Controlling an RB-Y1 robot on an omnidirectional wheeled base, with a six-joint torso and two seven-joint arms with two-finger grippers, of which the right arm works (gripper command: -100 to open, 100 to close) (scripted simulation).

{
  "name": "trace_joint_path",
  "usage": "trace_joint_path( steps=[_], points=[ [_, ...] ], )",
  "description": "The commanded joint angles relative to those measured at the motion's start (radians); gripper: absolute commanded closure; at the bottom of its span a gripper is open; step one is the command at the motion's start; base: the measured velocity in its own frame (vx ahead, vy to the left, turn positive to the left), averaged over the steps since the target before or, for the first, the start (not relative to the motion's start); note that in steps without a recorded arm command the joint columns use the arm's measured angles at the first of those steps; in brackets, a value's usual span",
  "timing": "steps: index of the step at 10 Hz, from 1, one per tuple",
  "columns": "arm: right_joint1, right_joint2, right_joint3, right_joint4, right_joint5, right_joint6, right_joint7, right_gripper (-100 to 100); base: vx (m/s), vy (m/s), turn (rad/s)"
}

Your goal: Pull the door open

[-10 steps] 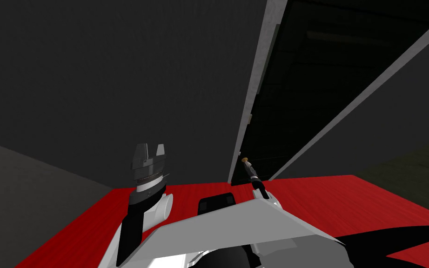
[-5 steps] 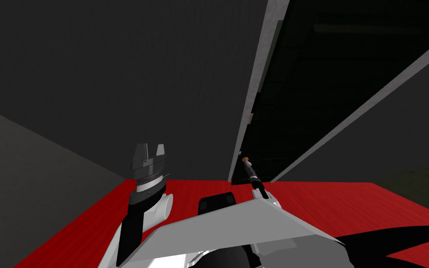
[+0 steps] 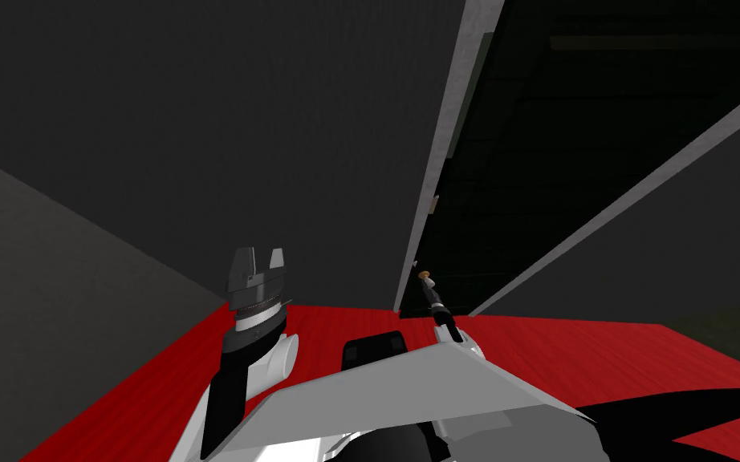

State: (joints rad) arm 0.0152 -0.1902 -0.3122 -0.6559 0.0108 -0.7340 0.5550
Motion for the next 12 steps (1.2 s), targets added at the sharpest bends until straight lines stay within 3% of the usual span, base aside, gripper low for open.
trace_joint_path(
  steps=[1, 5, 8, 10, 12],
  points=[
    [0.027, -0.012, -0.015, -0.048, -0.015, 0.019, -0.031, 100, -0.052, -0.03, 0.072],
    [0.027, -0.017, 0.004, -0.05, -0.049, 0.013, -0.133, 100, -0.037, -0.022, 0.068],
    [0.027, -0.017, 0.004, -0.05, -0.049, 0.013, -0.133, 100, -0.015, -0.001, 0.019],
    [0.026, -0.021, 0.018, -0.052, -0.074, 0.009, -0.196, 100, -0.028, -0.022, 0.079],
    [0.026, -0.021, 0.018, -0.052, -0.074, 0.009, -0.211, 100, -0.041, -0.007, 0.023]
  ],
)
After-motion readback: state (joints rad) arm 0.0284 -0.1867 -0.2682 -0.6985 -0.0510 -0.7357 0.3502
